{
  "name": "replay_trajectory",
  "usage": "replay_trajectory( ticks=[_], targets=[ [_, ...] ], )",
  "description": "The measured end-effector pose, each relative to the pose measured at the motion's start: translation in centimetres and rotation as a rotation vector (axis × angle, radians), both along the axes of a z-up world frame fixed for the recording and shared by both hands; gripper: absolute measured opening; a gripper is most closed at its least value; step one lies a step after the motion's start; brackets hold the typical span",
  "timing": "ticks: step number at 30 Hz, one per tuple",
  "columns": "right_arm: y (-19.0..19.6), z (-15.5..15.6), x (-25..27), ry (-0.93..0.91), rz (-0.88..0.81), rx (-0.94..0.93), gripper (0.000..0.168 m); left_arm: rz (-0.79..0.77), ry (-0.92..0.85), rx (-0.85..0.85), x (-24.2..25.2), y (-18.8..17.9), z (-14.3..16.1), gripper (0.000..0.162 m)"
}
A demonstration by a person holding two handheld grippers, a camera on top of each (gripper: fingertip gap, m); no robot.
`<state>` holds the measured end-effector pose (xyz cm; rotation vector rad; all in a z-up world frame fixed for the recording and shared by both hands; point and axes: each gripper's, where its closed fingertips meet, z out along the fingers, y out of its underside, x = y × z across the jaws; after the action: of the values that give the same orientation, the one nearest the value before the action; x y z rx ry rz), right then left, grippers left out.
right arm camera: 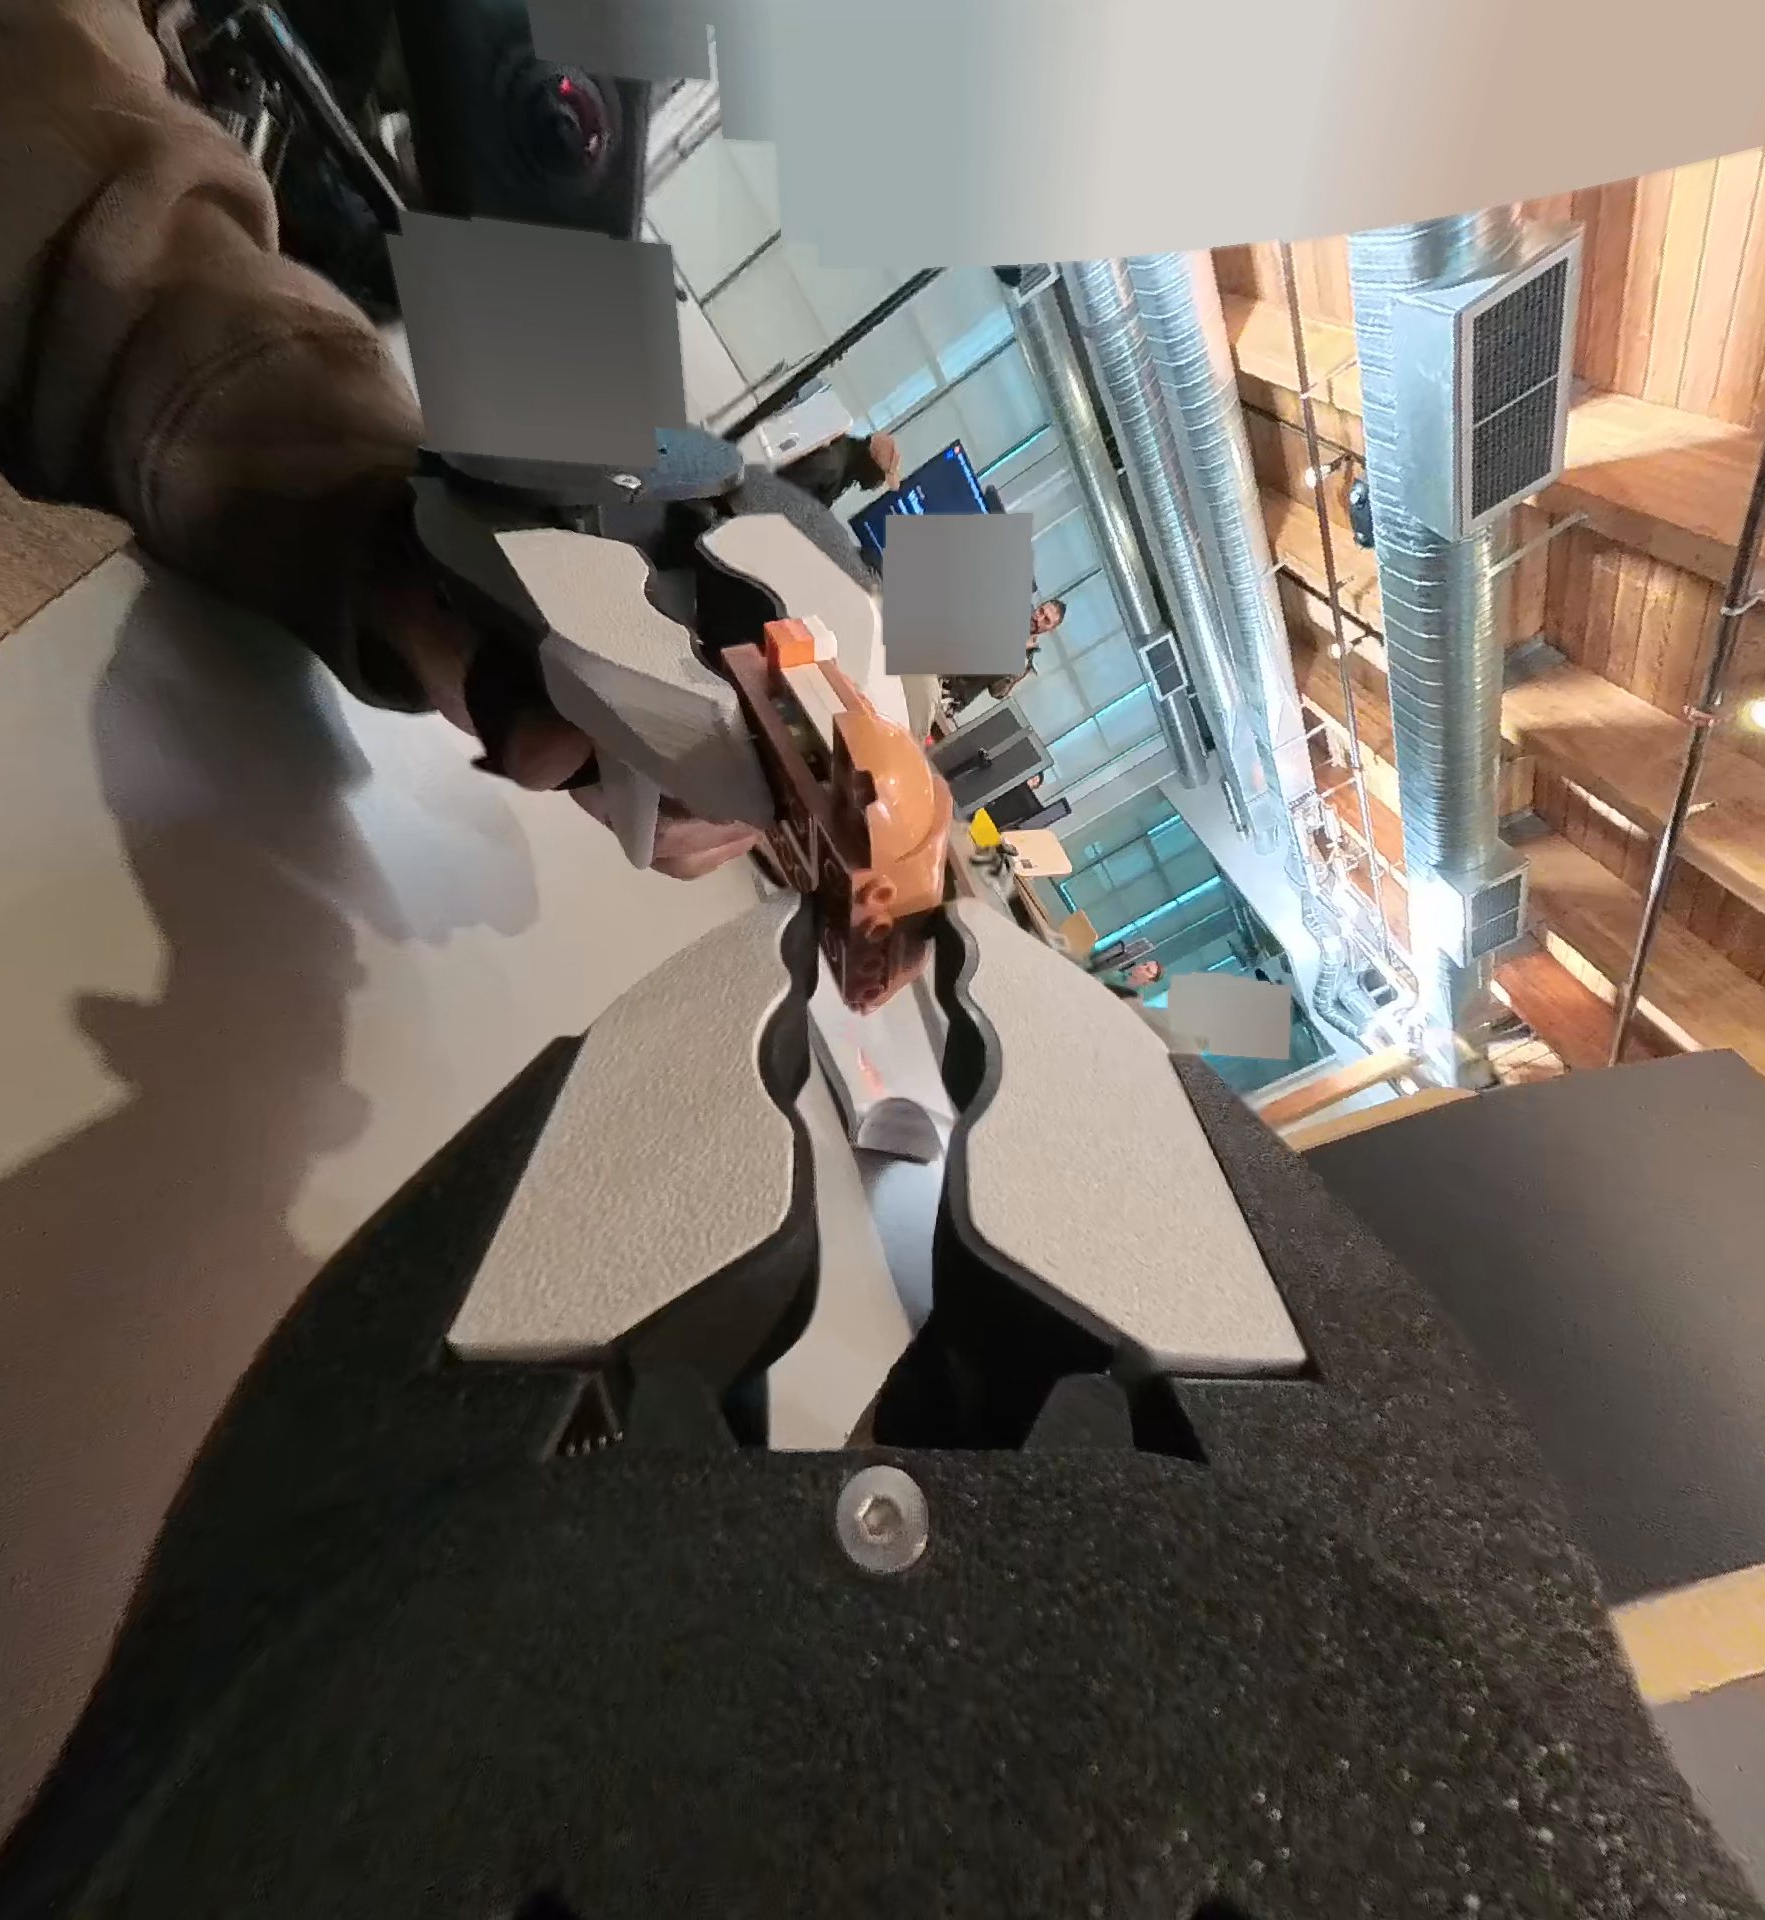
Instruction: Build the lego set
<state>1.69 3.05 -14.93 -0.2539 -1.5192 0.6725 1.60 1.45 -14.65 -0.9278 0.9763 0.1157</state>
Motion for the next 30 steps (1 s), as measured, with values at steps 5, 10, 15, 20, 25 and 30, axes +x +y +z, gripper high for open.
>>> replay_trajectory(
  ticks=[5, 10, 15, 20, 25, 30],
  targets=[
    [0.6, -0.8, -0.3, -0.074, 0.035, -0.161, 0.028, 0.079, 0.112, 0.054, -0.2, 0.5, -0.2, 0.021],
    [2.1, -2.4, 0.4, -0.282, 0.073, -0.431, 0.037, 0.200, 0.272, 0.177, -1.5, 1.0, 0.4, 0.021],
    [3.5, -1.7, 1.3, -0.524, 0.256, -1.002, 0.040, 0.291, 0.590, 0.355, -1.5, 2.3, -0.7, 0.021],
    [5.8, -0.2, 0.8, -0.636, 0.384, -1.473, 0.038, 0.321, 0.813, 0.533, -0.9, 3.7, -1.7, 0.021],
    [5.4, -0.9, 0.3, -0.749, 0.413, -1.575, 0.039, 0.315, 0.874, 0.638, -0.3, 4.2, -1.7, 0.021],
    [5.3, -1.4, -0.2, -0.805, 0.458, -1.652, 0.035, 0.296, 0.878, 0.682, 0.2, 4.5, -1.9, 0.021]
  ],
)
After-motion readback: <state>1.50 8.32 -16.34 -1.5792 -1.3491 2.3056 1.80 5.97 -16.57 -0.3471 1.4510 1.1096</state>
